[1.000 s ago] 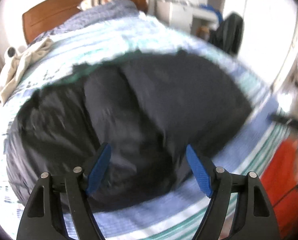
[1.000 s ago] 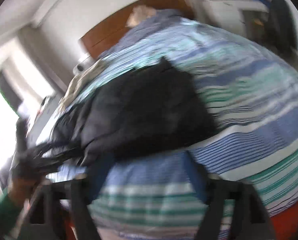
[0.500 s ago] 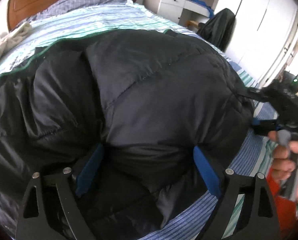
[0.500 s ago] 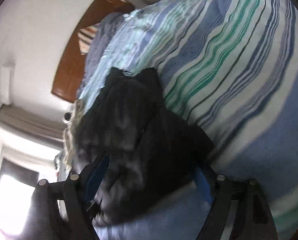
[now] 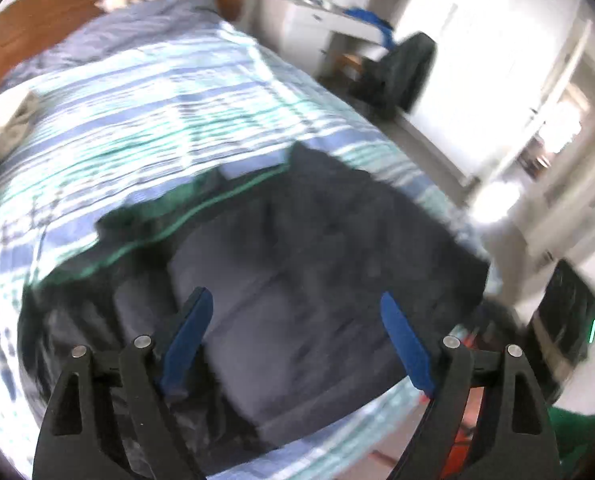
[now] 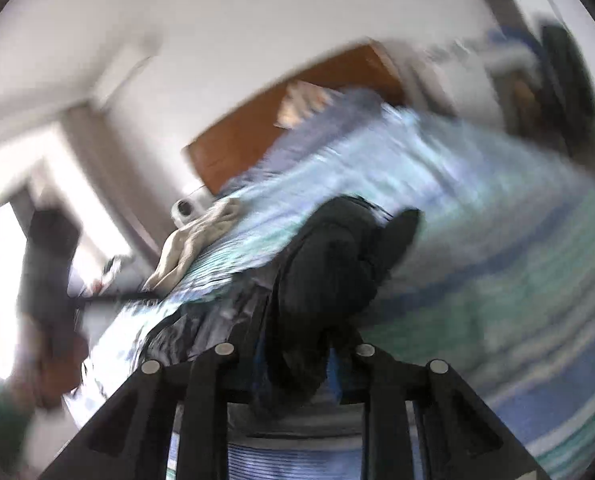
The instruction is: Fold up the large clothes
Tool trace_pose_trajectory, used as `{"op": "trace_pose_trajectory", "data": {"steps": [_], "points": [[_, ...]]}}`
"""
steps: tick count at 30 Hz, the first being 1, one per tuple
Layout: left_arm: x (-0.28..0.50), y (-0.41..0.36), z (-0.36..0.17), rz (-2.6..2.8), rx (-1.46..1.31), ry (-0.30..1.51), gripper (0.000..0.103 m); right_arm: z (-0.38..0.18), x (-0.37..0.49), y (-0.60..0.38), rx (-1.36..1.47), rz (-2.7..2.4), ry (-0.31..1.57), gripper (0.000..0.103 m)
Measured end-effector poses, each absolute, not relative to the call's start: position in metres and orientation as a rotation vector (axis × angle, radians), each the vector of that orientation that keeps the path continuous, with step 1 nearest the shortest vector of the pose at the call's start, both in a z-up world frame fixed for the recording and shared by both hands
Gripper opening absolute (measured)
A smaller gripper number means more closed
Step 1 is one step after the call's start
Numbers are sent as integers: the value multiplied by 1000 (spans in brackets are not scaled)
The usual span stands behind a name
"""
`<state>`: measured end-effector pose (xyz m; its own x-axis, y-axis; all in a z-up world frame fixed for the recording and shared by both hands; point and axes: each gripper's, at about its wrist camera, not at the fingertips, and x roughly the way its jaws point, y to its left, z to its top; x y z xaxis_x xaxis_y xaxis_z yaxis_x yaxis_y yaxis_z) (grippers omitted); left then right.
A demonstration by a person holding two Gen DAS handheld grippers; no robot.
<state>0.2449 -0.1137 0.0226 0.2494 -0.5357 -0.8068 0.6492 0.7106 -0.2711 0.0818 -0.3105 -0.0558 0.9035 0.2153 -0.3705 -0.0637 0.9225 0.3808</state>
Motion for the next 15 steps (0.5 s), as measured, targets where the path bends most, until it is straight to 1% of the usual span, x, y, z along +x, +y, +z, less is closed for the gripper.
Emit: {"op": "trace_pose_trajectory", "data": {"steps": [4,8,10,13,14,15], "points": [[252,-149,41,-894,228,1148,87,-27,77,-249,161,232,362,25],[252,-165,48,-856,390,1192,87,-21,66,-211,27,286,336,25],[247,-164,47,-814,480,1204,87,-18,58,-190,-61,318,313,25],[234,-178,31,-718,695,1172,87,-19,56,-164,-184,343,286,25],[228,-182,21,-664,777,1150,83,-17,58,-158,-198,356,283,25],[228,-183,14,-624,820,1137,55,-16,60,-156,-199,367,282,25]]}}
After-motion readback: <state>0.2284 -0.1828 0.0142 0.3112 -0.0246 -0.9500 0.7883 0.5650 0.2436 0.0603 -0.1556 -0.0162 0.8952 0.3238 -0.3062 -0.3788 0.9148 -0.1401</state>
